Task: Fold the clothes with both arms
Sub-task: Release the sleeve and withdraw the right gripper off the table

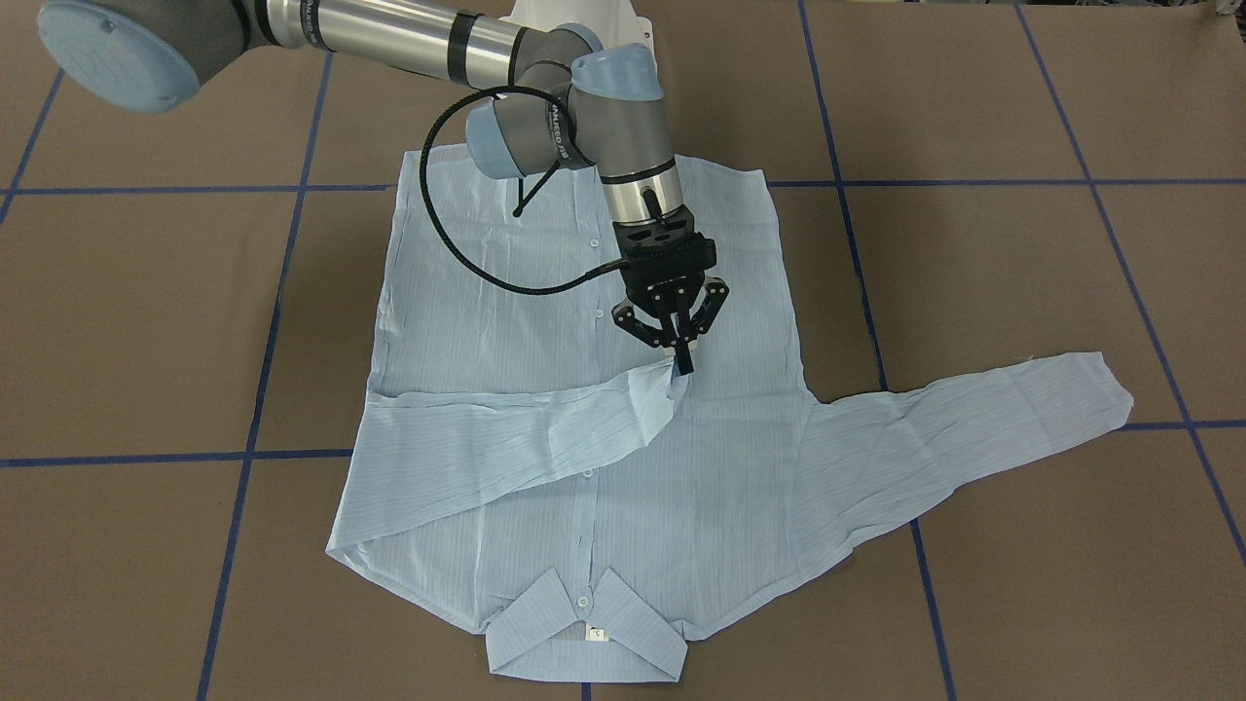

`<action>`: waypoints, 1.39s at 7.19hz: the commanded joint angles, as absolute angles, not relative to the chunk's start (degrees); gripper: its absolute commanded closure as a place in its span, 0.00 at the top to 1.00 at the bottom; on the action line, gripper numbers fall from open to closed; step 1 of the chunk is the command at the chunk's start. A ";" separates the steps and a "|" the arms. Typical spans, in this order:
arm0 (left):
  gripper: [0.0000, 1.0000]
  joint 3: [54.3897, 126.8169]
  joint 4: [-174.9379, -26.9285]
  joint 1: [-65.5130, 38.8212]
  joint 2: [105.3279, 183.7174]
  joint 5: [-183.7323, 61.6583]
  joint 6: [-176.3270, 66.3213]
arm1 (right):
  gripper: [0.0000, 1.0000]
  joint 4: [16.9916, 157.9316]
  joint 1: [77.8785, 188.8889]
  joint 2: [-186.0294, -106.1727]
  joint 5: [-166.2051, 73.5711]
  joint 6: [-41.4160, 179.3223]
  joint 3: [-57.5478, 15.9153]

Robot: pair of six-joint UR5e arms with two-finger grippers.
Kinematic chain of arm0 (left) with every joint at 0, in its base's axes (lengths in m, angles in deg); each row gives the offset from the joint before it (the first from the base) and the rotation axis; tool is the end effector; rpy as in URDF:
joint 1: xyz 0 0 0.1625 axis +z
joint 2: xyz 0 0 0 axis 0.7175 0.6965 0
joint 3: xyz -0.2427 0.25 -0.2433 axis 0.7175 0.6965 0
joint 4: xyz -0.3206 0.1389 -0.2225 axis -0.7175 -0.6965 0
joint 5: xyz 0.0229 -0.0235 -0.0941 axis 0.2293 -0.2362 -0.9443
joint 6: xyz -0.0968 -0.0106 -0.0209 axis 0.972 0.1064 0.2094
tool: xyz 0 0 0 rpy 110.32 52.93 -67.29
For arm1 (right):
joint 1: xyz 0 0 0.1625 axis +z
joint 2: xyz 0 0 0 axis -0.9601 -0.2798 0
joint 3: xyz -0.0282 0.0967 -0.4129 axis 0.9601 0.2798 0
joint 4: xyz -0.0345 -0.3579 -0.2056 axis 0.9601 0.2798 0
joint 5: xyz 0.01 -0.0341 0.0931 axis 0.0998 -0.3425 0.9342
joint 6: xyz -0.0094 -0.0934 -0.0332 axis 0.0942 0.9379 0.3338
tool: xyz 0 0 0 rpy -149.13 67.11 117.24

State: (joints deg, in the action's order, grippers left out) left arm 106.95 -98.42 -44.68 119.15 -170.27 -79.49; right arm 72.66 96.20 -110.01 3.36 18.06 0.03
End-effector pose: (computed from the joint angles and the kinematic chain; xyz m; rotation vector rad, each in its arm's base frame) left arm -0.0725 -0.4658 0.5108 0.6514 0.6353 0.3688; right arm -0.6662 -0.4514 0.1019 0.6874 -0.9594 0.1725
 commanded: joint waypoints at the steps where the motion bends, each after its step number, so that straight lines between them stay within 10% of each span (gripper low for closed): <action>1: 1.00 106.34 -98.38 -44.68 119.22 -170.20 -79.49 | 1.00 73.20 95.46 -108.38 3.69 9.97 2.30; 5: 1.00 105.29 -102.66 -44.33 119.74 -170.29 -78.96 | 1.00 91.26 108.75 -110.98 20.48 10.21 -4.43; 10: 0.97 85.11 -140.75 -30.82 118.78 -169.32 -42.30 | 1.00 91.32 142.18 -145.67 56.85 48.56 -25.90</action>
State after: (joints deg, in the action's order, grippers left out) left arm 90.95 -129.76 -34.88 118.92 -169.69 -52.63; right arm 91.85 135.96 -138.35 51.63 39.42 -24.14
